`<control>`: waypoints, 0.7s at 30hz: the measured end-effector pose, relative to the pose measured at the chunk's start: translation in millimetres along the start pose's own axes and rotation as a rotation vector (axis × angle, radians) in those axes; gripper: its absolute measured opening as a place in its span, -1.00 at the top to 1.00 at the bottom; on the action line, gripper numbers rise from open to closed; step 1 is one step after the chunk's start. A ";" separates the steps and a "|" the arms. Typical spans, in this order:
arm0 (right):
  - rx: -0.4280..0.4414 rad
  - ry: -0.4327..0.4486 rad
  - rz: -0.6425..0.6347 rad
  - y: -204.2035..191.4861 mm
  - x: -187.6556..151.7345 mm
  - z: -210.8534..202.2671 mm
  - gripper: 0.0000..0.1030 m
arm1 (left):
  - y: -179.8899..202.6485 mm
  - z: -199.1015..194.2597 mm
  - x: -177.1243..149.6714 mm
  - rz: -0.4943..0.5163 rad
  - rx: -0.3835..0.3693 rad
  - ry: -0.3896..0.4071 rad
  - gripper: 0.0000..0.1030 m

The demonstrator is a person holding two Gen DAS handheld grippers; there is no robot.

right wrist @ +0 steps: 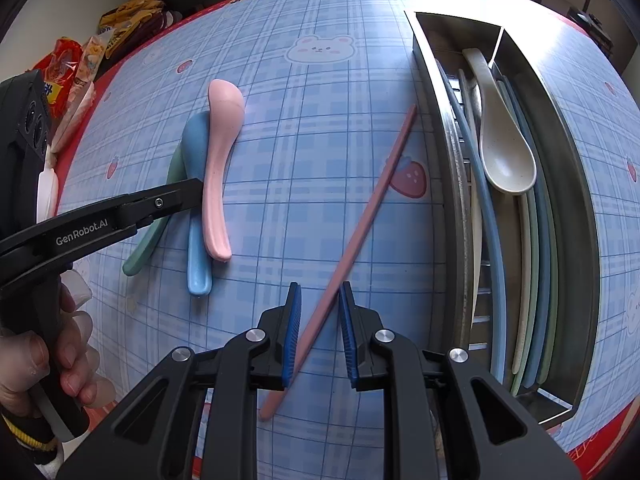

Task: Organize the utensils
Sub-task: 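Grasp the blue spoon with the left gripper while the right grasps the pink chopstick, then lift the blue spoon with the left gripper while the right lifts the pink chopstick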

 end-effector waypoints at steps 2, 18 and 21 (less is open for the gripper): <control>0.001 0.000 0.000 0.3 0.0 -0.1 0.63 | 1.7 1.2 3.5 0.003 -0.004 0.002 0.60; 0.051 -0.005 -0.039 -6.1 -2.0 0.5 0.86 | 8.1 7.5 -30.8 0.160 0.079 -0.082 0.79; 0.060 -0.003 -0.036 -7.3 -2.0 1.1 0.86 | 4.6 7.3 -44.3 0.158 0.077 -0.087 0.79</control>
Point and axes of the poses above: each gripper's, at about its wrist camera, not at the fingertips, and z roughly the way its jaws point, y to its right, x to its top, the point moved 8 cm from there along z, roughly the way its jaws point, and after that the axes turned 15 degrees about -y, right-handed, at the moved point
